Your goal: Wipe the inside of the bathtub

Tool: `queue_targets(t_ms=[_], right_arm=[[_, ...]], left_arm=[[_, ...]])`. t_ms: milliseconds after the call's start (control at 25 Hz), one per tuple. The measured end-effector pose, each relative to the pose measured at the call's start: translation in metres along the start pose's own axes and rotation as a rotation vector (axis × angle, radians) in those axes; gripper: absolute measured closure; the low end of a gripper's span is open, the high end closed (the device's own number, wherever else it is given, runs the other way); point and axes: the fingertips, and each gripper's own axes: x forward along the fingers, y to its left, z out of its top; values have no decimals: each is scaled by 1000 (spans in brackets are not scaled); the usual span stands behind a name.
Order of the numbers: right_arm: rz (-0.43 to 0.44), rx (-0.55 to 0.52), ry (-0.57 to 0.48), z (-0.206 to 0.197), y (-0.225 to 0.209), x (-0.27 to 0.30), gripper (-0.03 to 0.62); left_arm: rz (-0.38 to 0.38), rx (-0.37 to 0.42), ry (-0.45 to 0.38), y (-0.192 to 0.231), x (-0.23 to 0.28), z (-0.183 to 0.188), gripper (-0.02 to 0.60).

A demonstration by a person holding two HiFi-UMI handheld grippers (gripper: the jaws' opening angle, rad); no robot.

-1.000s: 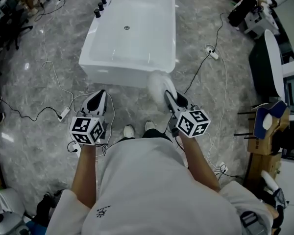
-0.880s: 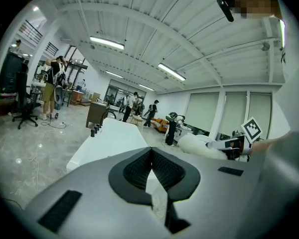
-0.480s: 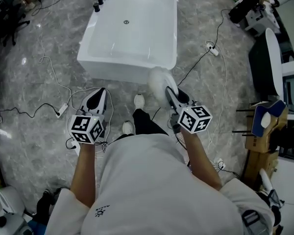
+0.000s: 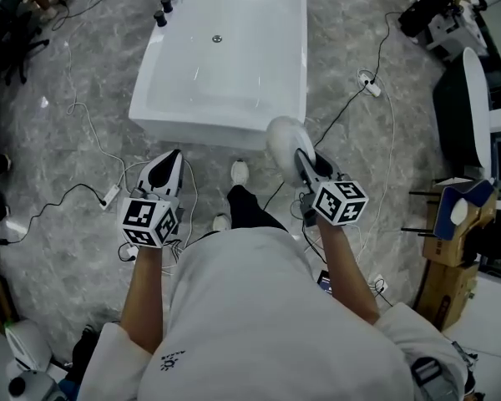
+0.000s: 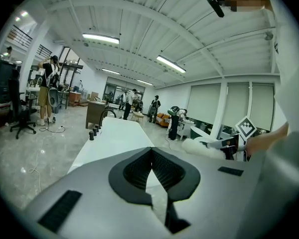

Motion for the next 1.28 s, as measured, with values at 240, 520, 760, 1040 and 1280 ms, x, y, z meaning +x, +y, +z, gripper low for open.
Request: queue_targets(t_ms=[240, 520, 760, 1040, 1280], right_arm=[[-1, 16, 20, 25, -46, 38, 496], [34, 29, 56, 54, -83, 89, 496], [83, 37, 93, 66, -103, 121, 496], [84, 44, 143, 64, -127, 147, 496], [31, 91, 240, 39, -156, 165, 496]], left_arm=[[-1, 2, 46, 12, 63, 15, 569], [-2, 23, 88, 18, 137, 36, 569], [-33, 26, 117, 14, 195, 45, 569], [-31, 36, 174, 20, 229, 41, 569], [-65, 40, 212, 27, 252, 33, 569]])
